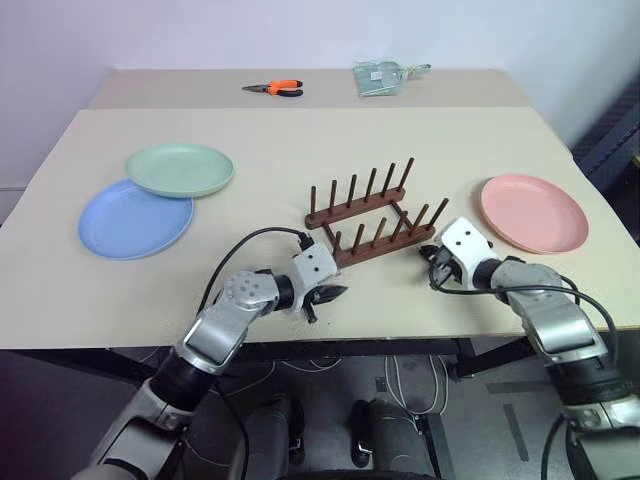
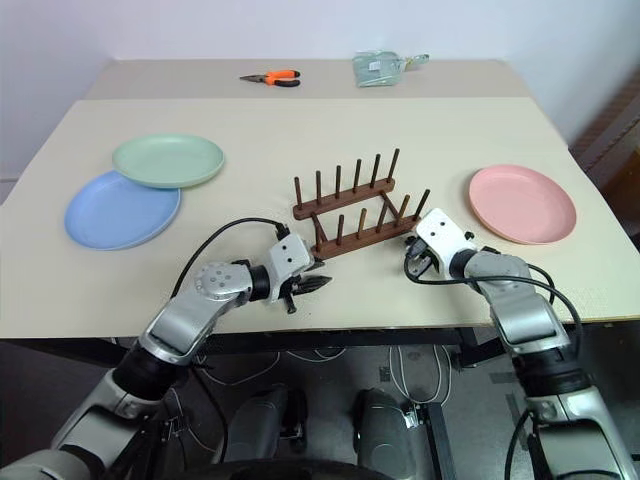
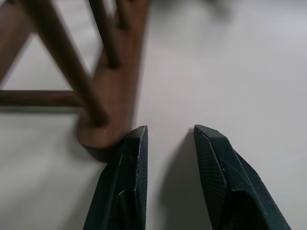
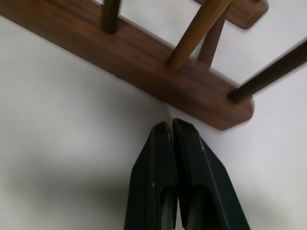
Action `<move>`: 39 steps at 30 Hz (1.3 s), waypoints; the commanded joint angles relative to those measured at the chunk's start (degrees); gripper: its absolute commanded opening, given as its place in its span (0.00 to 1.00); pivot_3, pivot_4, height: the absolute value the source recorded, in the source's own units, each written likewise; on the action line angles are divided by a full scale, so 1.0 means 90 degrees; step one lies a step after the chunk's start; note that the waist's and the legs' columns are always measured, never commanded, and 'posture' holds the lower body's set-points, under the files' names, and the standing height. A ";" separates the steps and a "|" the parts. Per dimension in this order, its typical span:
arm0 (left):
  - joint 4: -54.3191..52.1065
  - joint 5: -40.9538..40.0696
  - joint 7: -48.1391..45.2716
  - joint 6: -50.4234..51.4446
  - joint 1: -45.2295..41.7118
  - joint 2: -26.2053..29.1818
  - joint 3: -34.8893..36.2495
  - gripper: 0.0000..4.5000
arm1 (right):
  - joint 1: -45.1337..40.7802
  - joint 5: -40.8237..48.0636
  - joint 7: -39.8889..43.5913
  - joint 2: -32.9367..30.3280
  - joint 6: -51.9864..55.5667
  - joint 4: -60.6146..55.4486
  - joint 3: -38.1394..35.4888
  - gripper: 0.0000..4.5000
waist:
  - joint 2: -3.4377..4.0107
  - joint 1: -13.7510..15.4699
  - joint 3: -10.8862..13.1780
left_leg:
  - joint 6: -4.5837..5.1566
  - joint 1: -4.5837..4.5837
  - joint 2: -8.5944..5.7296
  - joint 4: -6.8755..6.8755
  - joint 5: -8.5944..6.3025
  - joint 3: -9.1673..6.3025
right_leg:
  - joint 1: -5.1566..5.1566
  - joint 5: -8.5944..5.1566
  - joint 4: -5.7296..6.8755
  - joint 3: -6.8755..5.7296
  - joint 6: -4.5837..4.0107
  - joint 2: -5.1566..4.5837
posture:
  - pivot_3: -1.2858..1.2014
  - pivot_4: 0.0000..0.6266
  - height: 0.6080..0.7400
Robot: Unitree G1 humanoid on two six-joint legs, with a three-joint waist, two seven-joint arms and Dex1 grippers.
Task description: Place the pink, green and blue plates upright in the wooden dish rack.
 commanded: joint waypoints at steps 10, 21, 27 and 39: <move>0.1990 0.0455 0.1428 -0.0501 -0.0740 -0.0150 0.0843 0.34 | -0.1196 -0.0592 -0.0535 0.0624 -0.1058 0.1835 0.0039 0.02 | 0.0002 -0.0155 -0.0005 | -0.0009 0.0006 0.0002 0.0000 0.0006 0.0001 | 0.0001 0.0000 0.0013 0.0000 0.0000 0.0002 | 0.52 0.24 1.00; -0.0345 -0.0421 0.0188 -0.0708 0.0128 0.0001 0.0764 0.34 | 0.0190 -0.0494 -0.0075 -0.1127 -0.0613 0.0203 -0.1238 0.84 | 0.0012 -0.0106 0.0001 | -0.0006 -0.0006 0.0000 -0.0007 0.0002 0.0000 | -0.0006 -0.0001 0.0000 -0.0001 0.0002 -0.0006 | 0.52 0.24 1.00; -0.0809 -0.0721 0.0062 -0.0395 0.0374 -0.0077 0.0843 0.34 | -0.0101 -0.0859 -0.0499 -0.1134 -0.0896 0.1628 -0.1113 0.84 | 0.0022 -0.0162 -0.0001 | -0.0010 0.0000 0.0003 -0.0007 0.0004 0.0001 | -0.0005 -0.0001 0.0002 0.0001 0.0000 -0.0003 | 0.52 0.24 1.00; -0.0937 -0.0623 0.0190 -0.0303 0.0462 0.0063 0.0909 0.34 | -0.1240 -0.0925 -0.0679 -0.0926 -0.2208 0.3541 -0.0890 0.01 | 0.0027 -0.0132 -0.0002 | -0.0005 -0.0004 -0.0001 -0.0005 0.0004 0.0006 | -0.0004 -0.0002 0.0001 0.0002 0.0004 0.0000 | 0.52 0.24 1.00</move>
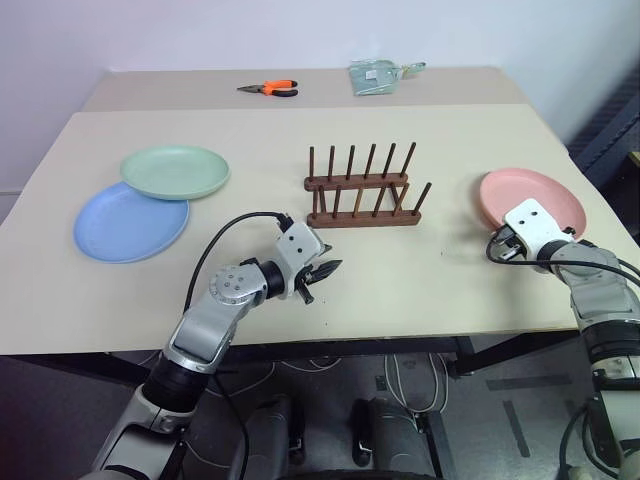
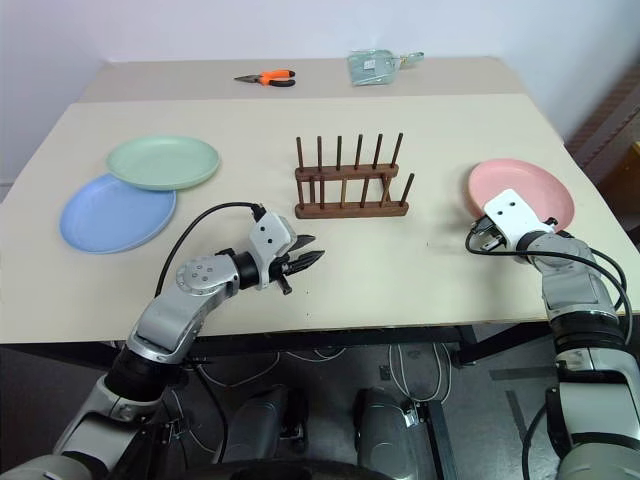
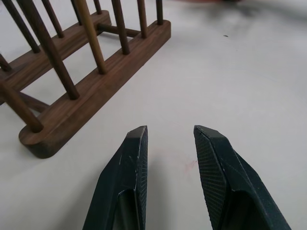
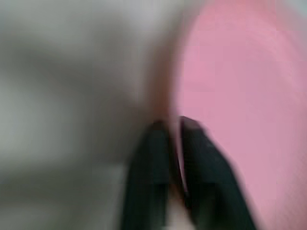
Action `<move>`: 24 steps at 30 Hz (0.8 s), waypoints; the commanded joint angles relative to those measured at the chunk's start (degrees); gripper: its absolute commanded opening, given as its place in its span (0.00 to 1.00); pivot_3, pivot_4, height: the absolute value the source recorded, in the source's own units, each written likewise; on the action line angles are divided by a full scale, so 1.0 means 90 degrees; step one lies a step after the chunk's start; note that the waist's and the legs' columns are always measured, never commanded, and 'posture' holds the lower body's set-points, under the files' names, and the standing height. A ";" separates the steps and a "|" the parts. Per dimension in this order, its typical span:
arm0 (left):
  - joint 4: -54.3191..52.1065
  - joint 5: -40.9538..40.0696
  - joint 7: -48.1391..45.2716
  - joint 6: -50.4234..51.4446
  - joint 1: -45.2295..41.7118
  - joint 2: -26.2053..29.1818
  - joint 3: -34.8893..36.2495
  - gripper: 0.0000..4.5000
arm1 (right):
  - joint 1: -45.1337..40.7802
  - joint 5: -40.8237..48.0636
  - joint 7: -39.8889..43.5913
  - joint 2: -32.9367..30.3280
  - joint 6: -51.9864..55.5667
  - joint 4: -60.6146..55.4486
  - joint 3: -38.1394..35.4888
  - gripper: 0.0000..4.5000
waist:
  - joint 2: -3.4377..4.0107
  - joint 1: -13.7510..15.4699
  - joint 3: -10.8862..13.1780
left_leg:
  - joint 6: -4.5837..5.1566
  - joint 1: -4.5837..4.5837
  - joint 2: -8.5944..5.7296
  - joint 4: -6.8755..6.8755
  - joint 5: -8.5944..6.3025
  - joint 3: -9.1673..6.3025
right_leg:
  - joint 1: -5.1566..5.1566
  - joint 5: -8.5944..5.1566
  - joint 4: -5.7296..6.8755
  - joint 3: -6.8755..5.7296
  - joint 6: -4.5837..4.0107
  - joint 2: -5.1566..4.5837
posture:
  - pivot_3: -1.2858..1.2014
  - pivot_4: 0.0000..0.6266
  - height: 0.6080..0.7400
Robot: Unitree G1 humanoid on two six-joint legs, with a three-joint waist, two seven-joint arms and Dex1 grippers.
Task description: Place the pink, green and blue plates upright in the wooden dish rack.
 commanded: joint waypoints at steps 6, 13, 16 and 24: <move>-0.0265 -0.0013 0.0041 -0.0060 0.0134 0.0280 0.0314 0.34 | -0.0433 0.2722 0.0639 0.0464 0.1349 -0.2883 -0.1592 0.01 | 0.0019 -0.0049 0.0010 | -0.0002 0.0001 0.0007 -0.0001 0.0001 0.0000 | -0.0003 0.0000 0.0002 0.0003 0.0000 0.0001 | 0.52 0.24 1.00; -0.0060 0.0000 -0.0023 -0.0177 0.0073 0.0418 0.0379 0.34 | -0.1391 0.7792 0.0031 0.0955 0.4799 -0.4988 -0.3161 0.01 | 0.0021 0.0119 0.0006 | 0.0007 -0.0007 0.0008 -0.0002 -0.0010 -0.0019 | -0.0002 0.0001 -0.0012 -0.0008 -0.0003 -0.0008 | 0.52 0.24 1.00; -0.0024 -0.0010 -0.0038 -0.0206 0.0041 0.0413 0.0371 0.34 | -0.1478 0.8138 -0.0341 0.1037 0.5126 -0.4939 -0.3053 0.01 | 0.0017 0.0142 0.0004 | 0.0019 -0.0007 -0.0002 -0.0001 -0.0019 -0.0018 | 0.0001 0.0001 -0.0016 -0.0008 -0.0003 -0.0024 | 0.52 0.24 1.00; -0.0086 -0.0014 -0.0024 -0.0182 0.0068 0.0376 0.0373 0.34 | -0.1665 0.7857 -0.0275 0.1088 0.5281 -0.3976 -0.2627 0.01 | 0.0020 0.0126 0.0006 | 0.0032 -0.0019 -0.0015 -0.0002 -0.0023 -0.0005 | -0.0012 0.0004 -0.0013 -0.0006 0.0002 -0.0034 | 0.52 0.24 1.00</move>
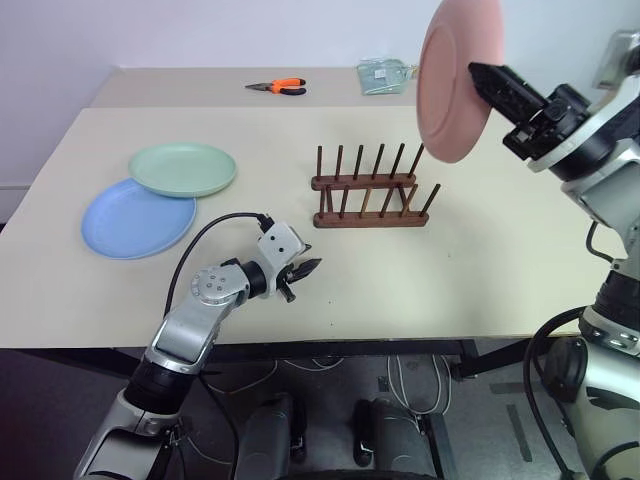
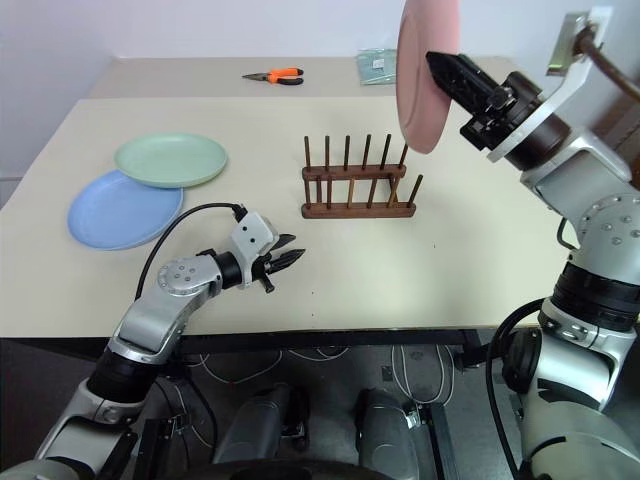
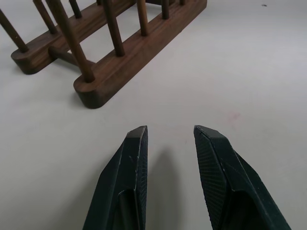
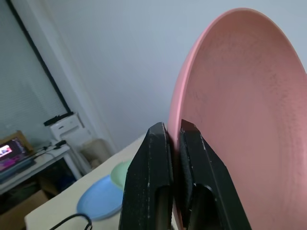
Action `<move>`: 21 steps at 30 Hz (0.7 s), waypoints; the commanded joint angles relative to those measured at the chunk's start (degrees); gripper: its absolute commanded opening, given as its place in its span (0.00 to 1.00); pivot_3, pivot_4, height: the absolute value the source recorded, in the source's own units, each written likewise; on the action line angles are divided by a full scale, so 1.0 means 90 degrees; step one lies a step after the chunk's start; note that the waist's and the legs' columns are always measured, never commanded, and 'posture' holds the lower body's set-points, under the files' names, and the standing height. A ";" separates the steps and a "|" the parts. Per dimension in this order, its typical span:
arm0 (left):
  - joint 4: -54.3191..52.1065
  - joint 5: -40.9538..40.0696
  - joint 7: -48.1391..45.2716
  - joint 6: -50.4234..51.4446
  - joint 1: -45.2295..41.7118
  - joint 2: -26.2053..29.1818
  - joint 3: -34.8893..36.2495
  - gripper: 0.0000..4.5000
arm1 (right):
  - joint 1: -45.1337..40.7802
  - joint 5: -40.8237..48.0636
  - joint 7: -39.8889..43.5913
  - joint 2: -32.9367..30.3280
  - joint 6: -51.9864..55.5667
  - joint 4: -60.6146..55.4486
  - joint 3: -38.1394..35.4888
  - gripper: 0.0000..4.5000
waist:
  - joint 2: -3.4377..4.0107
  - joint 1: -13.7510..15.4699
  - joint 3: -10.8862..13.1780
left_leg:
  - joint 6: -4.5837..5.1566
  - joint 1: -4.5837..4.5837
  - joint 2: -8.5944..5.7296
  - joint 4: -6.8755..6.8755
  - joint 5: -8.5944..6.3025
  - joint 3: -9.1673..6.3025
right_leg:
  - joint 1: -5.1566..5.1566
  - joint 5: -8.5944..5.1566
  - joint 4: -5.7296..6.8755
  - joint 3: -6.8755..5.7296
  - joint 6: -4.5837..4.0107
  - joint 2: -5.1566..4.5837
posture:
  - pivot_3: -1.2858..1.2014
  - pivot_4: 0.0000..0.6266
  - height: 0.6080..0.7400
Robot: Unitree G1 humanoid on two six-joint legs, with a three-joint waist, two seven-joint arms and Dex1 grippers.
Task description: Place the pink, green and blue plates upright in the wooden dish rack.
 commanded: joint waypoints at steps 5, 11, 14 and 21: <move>-0.0232 -0.0006 0.0034 -0.0076 0.0034 0.0005 0.0114 0.34 | -0.0441 -0.0400 0.0297 -0.0037 -0.0019 0.1270 0.0184 0.01 | 0.0000 -0.0001 0.0000 | 0.0002 0.0000 0.0000 0.0001 0.0000 0.0004 | 0.0000 0.0002 0.0001 0.0001 0.0004 0.0006 | 0.52 0.24 1.00; -0.0339 -0.0098 0.0054 0.0036 0.0109 0.0011 0.0172 0.39 | -0.0740 -0.1078 0.0634 -0.0069 -0.0264 0.1967 0.0462 0.23 | 0.0002 -0.0004 0.0001 | 0.0003 -0.0001 0.0001 0.0001 0.0000 0.0009 | -0.0002 0.0002 0.0002 0.0002 0.0005 0.0010 | 0.52 0.24 1.00; -0.0419 -0.0307 0.0095 0.0174 0.0116 -0.0103 0.0356 0.62 | -0.0848 -0.1737 0.0640 -0.0039 -0.0846 0.2047 0.0682 0.55 | 0.0002 -0.0006 0.0001 | 0.0002 -0.0002 0.0002 0.0001 0.0001 0.0010 | -0.0003 0.0002 0.0002 0.0004 0.0006 0.0012 | 0.52 0.24 1.00; -0.0434 -0.1376 0.1282 0.0789 -0.0498 -0.1138 0.2058 0.99 | -0.0913 -0.4175 0.0165 -0.0189 -0.3978 0.2295 0.1070 0.67 | -0.0002 0.0010 0.0004 | 0.0000 -0.0014 0.0001 0.0007 0.0002 0.0007 | -0.0010 0.0004 0.0001 0.0005 0.0019 0.0020 | 0.52 0.24 1.00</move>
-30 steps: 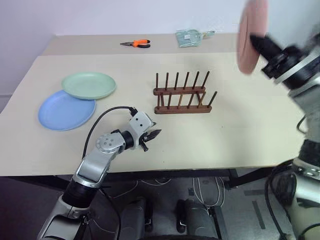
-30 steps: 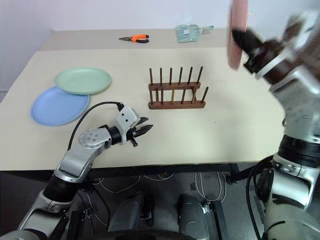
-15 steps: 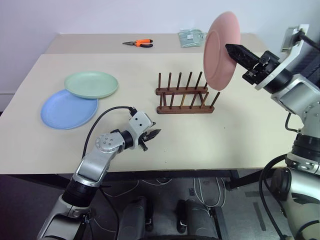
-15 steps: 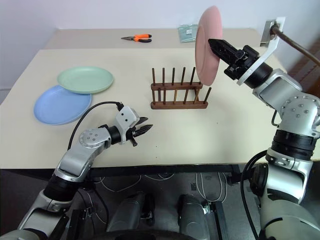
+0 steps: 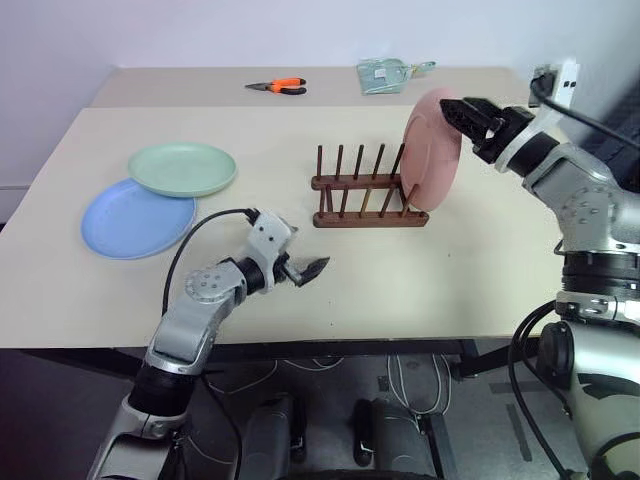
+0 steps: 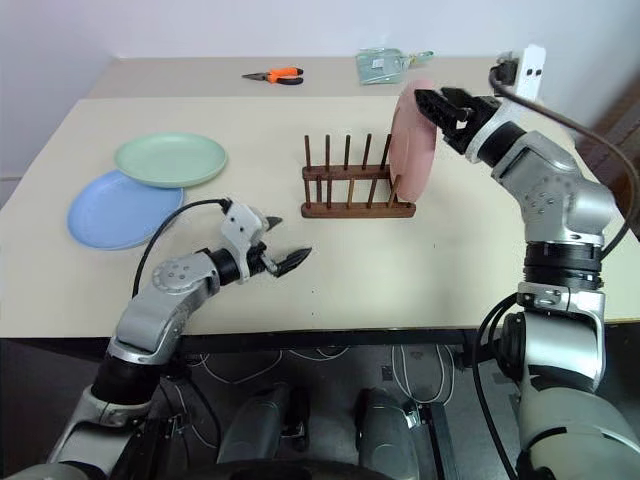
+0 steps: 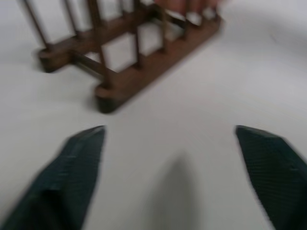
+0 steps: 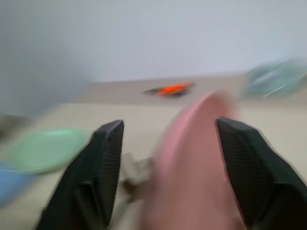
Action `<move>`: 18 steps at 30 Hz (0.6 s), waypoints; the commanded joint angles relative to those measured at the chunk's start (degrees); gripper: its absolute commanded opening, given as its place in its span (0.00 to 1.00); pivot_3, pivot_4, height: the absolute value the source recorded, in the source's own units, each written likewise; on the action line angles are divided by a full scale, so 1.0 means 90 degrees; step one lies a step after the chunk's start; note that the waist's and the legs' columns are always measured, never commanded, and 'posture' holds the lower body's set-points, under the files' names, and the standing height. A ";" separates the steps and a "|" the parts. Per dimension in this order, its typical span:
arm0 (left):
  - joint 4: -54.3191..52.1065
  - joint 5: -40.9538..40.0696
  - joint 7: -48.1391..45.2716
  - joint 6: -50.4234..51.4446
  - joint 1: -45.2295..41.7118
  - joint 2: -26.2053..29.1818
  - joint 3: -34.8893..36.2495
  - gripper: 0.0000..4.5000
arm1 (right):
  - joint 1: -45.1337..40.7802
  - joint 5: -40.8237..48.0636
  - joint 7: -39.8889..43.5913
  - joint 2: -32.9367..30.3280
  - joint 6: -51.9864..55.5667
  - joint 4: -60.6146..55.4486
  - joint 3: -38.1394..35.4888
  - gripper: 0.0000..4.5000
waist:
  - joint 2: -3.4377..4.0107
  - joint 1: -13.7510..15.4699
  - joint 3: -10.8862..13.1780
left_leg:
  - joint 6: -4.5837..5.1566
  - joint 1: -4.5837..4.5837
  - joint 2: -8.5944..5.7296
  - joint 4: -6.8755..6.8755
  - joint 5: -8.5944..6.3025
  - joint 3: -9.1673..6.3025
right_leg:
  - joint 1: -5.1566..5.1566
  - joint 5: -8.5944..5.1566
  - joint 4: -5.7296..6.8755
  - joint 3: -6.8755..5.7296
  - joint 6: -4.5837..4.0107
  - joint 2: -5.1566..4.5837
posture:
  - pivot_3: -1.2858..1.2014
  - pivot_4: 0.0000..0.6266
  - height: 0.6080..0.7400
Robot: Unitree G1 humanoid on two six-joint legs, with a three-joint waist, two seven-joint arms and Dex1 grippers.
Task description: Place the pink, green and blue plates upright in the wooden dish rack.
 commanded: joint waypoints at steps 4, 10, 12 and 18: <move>0.0431 -0.0292 0.3437 -0.0175 -0.1723 -0.0692 0.2922 1.00 | -0.0120 -0.0646 0.0218 -0.0501 -0.1594 -0.1036 -0.0395 0.80 | -0.0005 -0.0012 0.0008 | -0.0005 -0.0007 0.0003 0.0005 0.0006 -0.0003 | -0.0003 0.0003 0.0001 0.0000 0.0004 0.0005 | 0.52 0.24 1.00; 0.1231 -0.0078 0.5171 0.0837 -0.2554 -0.0427 0.3888 1.00 | 0.0919 0.1280 0.1689 -0.0700 0.0215 -0.3715 0.0123 0.98 | -0.0017 -0.0027 0.0005 | -0.0007 0.0023 0.0008 -0.0019 0.0007 -0.0001 | 0.0025 0.0002 -0.0003 -0.0004 0.0006 0.0012 | 0.52 0.24 1.00; 0.1505 -0.0272 0.5247 0.1217 -0.2737 -0.0346 0.4043 1.00 | 0.1217 0.1391 0.1792 -0.0708 0.0550 -0.4291 0.0442 0.98 | -0.0032 0.0009 0.0012 | -0.0006 0.0021 0.0008 -0.0009 0.0006 -0.0003 | 0.0025 0.0002 -0.0006 -0.0004 0.0006 0.0011 | 0.52 0.24 1.00; 0.2924 -0.0698 0.4955 0.1627 -0.3148 -0.0072 0.4371 0.95 | 0.1811 0.1365 0.1527 -0.0254 0.0900 -0.5095 0.1083 1.00 | -0.0070 0.0022 0.0014 | 0.0000 0.0010 -0.0003 0.0009 -0.0003 -0.0010 | 0.0021 0.0009 -0.0008 -0.0003 0.0019 0.0005 | 0.52 0.24 1.00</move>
